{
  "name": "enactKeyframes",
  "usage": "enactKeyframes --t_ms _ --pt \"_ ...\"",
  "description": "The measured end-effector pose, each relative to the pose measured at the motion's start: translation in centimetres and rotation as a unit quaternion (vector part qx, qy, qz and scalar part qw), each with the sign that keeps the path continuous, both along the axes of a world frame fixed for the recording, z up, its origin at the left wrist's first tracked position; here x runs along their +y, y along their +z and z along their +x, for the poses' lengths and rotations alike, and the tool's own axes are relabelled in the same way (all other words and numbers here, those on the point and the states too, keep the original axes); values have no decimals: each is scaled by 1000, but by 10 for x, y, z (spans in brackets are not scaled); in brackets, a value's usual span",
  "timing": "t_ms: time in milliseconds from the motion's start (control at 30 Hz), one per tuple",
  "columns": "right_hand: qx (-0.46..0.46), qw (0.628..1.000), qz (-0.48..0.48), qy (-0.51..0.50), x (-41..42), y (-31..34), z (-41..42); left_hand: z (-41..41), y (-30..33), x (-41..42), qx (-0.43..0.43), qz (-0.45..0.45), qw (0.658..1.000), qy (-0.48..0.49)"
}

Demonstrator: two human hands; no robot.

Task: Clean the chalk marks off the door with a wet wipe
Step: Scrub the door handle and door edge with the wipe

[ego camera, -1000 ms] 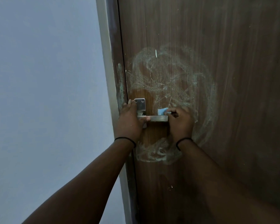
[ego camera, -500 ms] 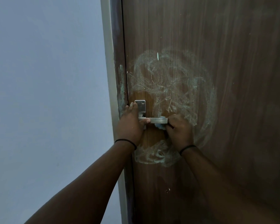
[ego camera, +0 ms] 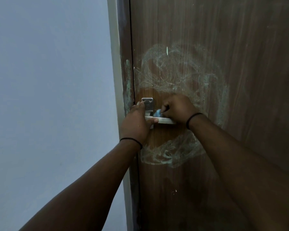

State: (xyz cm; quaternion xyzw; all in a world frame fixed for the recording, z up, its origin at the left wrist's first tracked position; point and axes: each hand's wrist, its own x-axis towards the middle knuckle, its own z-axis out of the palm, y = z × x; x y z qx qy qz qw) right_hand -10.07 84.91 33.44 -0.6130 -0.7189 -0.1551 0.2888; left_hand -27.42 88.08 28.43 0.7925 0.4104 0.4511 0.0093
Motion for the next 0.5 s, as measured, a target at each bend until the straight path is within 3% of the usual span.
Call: enactKeyframes --t_ms 133,333,500 --pt "-28 996 -52 -64 1 12 -4 1 -1 0 13 8 1000 4" --pt "76 978 192 -10 1 15 -12 2 -2 1 2 19 1000 -11" --pt "-32 999 33 -14 5 -3 -18 2 -3 2 -19 19 999 -17"
